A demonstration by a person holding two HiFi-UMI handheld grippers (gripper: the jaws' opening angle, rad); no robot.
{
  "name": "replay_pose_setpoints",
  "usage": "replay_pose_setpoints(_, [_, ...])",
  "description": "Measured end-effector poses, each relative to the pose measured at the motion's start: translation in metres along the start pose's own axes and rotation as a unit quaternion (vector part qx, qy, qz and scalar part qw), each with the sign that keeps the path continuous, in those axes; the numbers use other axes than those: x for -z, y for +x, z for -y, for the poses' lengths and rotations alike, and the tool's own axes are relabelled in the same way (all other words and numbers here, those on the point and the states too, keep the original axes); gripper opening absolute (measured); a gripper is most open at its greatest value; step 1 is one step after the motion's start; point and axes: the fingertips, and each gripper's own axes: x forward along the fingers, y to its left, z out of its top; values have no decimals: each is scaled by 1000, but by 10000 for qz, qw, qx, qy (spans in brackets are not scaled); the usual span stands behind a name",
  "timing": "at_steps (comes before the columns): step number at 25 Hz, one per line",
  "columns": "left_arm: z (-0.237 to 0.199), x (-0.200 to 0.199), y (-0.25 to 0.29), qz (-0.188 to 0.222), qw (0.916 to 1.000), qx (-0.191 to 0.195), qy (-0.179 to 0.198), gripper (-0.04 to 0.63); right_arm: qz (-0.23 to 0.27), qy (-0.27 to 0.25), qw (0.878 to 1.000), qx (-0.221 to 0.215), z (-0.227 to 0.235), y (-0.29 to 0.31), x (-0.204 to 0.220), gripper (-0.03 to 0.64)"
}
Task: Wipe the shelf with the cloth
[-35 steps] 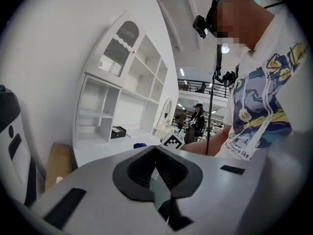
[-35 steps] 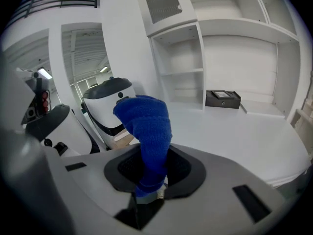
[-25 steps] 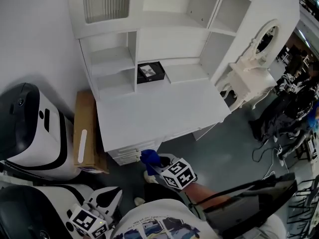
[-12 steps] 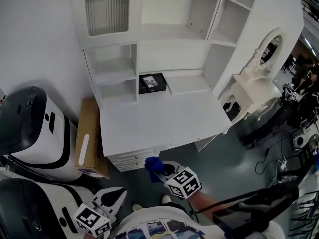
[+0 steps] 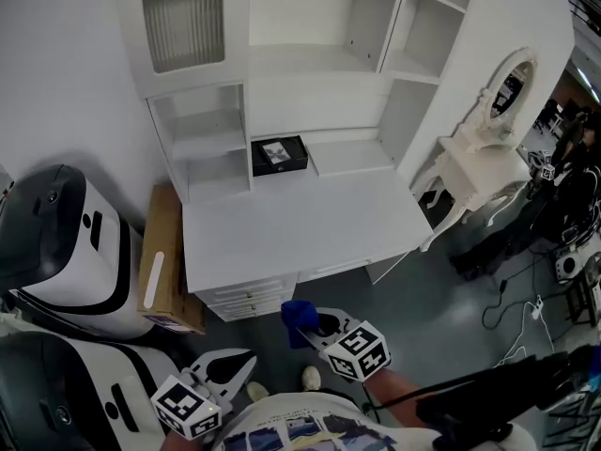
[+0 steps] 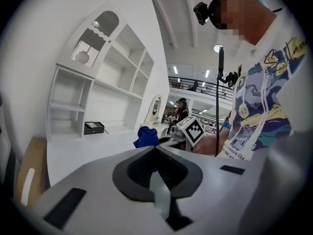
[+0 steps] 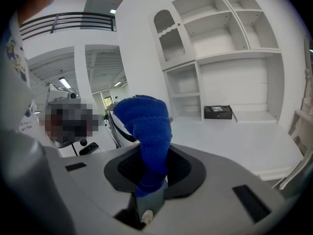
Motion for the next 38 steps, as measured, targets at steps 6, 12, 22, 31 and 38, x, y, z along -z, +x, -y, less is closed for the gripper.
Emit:
replay_pose_setpoints(6, [5,-2,12,-5,10000,26,-11,12,31,-25,10000,-76,3,-9,0,101])
replay_pose_setpoints(12, [6,-3,22,-10,10000,3,-30,12,44,-73,9999,-138,8,-13,-1,101])
replay_pose_setpoints(22, [8,-6,32,-82,10000,23,38,12,68,-101,9996,-240,9,-12,2,101])
replay_pose_setpoints(31, [11,-7,40,-209,9997,66,-84,12,45,-131,9995,-281,15,-11,2,101])
replay_pose_setpoints(38, [13,-8,45,-238,9997,75,-69,12,79,-193,9994,-278,18,-14,0,100])
